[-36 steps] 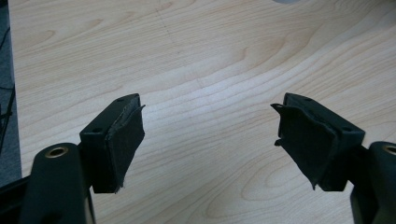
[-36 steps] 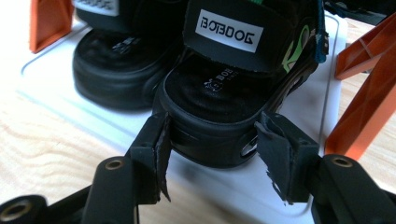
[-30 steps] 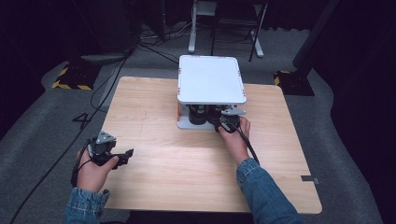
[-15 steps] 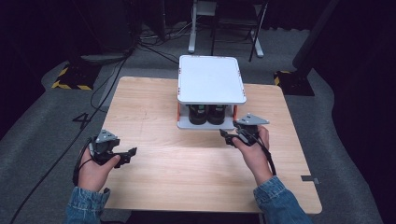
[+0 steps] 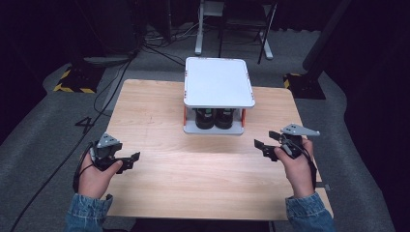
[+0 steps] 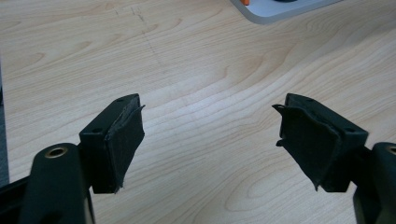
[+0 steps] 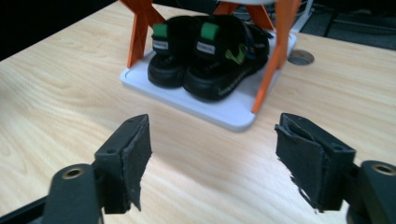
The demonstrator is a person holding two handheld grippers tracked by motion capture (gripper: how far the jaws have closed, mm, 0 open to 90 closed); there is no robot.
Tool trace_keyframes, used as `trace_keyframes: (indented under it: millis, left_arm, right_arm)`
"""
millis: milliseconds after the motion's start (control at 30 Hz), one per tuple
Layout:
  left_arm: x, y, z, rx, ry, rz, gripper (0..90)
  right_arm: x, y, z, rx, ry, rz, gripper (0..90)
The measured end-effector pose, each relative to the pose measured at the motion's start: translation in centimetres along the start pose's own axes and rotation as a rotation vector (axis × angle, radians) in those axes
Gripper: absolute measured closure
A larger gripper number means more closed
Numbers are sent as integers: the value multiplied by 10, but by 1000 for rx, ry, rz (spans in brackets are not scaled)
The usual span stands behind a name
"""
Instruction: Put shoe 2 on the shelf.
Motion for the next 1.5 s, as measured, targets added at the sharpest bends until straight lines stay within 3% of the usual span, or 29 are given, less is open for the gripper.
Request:
trace_keyframes:
  millis: [133, 333, 400, 467, 700, 833, 1000, 1333, 1367, 1433, 1500]
  left_arm:
    - [-1, 2, -4, -5, 9, -4, 219]
    - [0, 9, -5, 14, 19, -24, 213]
    - [1, 13, -4, 42, 13, -23, 223]
    - [2, 16, -4, 39, 15, -30, 221]
    - [7, 22, -6, 25, 28, -61, 213]
    - [9, 24, -7, 27, 22, -66, 213]
    - [13, 26, -8, 27, 21, -81, 212]
    - [16, 29, -8, 35, 15, -88, 213]
    - [16, 29, -8, 35, 15, -88, 213]
    - [16, 30, -9, 26, 18, -87, 214]
    - [16, 30, -9, 25, 16, -86, 217]
  right_arm:
    - [10, -16, 11, 3, -34, -49, 224]
    - [25, -33, 31, 15, -40, -118, 181]
    - [28, -39, 37, 27, -35, -117, 178]
    - [35, -42, 46, 51, -20, -124, 178]
    - [61, -33, 60, 33, 40, -197, 183]
    - [75, -24, 64, 27, 40, -249, 173]
    - [89, -14, 68, 27, 44, -274, 170]
    - [104, 1, 70, 38, 16, -270, 168]
    - [104, 3, 70, 55, 12, -249, 167]
    - [104, 9, 72, 120, -3, -156, 170]
    - [106, 14, 71, 132, -1, -130, 170]
Point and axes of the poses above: each handheld gripper's, and its own axes: y roughly forward along the jaws, x roughly out of its underside, z roughly to its right, the point moved 5 cm from there along y, roughly forward along the jaws, and after that the axes turned 12 degrees about z, right-handed, at the moved point
